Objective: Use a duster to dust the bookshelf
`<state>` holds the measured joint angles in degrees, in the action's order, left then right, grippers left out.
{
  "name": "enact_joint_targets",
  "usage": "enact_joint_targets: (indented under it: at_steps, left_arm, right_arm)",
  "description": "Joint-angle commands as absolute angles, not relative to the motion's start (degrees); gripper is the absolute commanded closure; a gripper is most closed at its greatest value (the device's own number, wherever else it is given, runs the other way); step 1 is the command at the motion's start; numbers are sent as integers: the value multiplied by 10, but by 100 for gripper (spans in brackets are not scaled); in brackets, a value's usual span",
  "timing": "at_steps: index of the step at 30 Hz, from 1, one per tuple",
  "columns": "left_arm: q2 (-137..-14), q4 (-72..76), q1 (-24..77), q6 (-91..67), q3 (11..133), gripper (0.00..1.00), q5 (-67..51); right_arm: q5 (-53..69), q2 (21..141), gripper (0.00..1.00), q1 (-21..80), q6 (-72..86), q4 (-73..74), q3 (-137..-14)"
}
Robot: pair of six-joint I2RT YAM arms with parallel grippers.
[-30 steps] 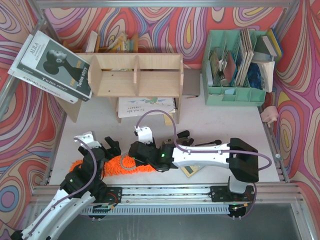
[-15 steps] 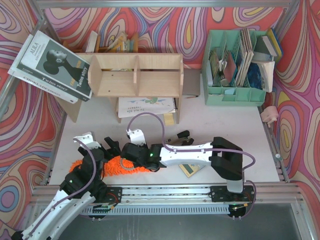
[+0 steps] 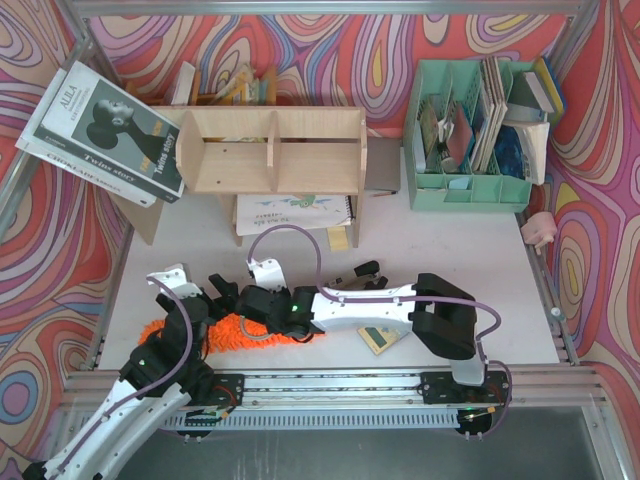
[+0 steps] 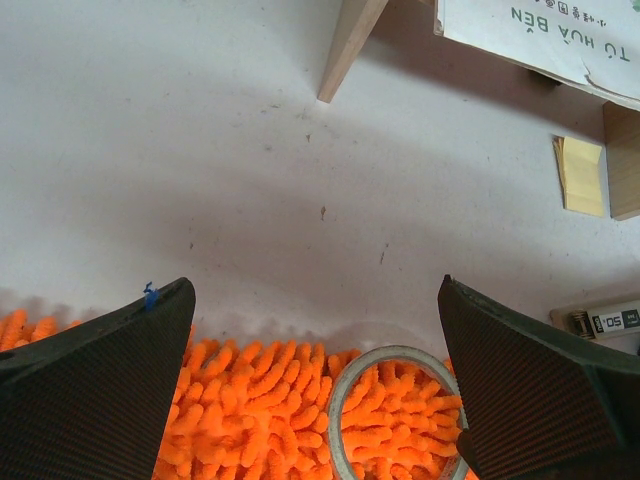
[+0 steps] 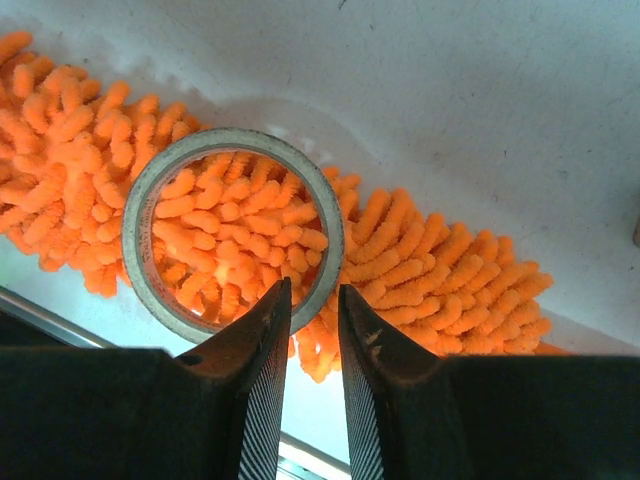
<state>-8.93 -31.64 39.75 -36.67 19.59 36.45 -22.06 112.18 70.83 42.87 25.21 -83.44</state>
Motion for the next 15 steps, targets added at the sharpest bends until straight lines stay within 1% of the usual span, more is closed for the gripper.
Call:
enact_joint_targets:
  at_steps: [1, 15]
  left_arm:
    - [-81, -317, 398, -362, 185, 2, 362]
    - [-79, -318, 398, -362, 185, 2, 361]
  right_arm:
    - [-233, 1135, 68, 709, 429, 284, -854]
    - [-233, 1160, 68, 708, 429, 301, -875]
